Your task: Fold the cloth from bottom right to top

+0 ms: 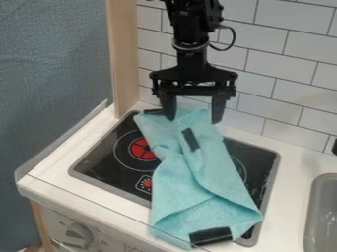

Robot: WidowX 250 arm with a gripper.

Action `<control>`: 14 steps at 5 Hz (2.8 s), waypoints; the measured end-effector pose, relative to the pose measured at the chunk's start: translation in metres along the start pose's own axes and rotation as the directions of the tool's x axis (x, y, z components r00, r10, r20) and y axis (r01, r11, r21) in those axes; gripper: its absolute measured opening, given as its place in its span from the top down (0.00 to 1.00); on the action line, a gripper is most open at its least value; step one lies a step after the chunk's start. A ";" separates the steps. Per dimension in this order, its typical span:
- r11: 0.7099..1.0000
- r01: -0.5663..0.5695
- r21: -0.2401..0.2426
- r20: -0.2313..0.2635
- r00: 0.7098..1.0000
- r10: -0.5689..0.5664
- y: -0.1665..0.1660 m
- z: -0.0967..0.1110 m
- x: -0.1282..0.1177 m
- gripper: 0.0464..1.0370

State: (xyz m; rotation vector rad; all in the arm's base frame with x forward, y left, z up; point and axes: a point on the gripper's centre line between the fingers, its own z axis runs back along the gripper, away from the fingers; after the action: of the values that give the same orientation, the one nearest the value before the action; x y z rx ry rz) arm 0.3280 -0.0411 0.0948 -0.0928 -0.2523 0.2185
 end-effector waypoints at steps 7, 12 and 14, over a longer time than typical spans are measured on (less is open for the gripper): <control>0.745 0.665 -0.039 -0.251 0.716 -0.652 -0.062 -0.058 -0.093 0.04; 0.670 0.737 -0.092 -0.277 0.627 -0.728 -0.066 -0.096 -0.097 0.10; 0.675 0.735 -0.068 -0.270 0.638 -0.721 -0.065 -0.096 -0.093 0.70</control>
State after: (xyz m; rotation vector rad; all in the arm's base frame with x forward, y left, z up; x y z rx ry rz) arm 0.2776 -0.1313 -0.0122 0.0358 0.0145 -0.6125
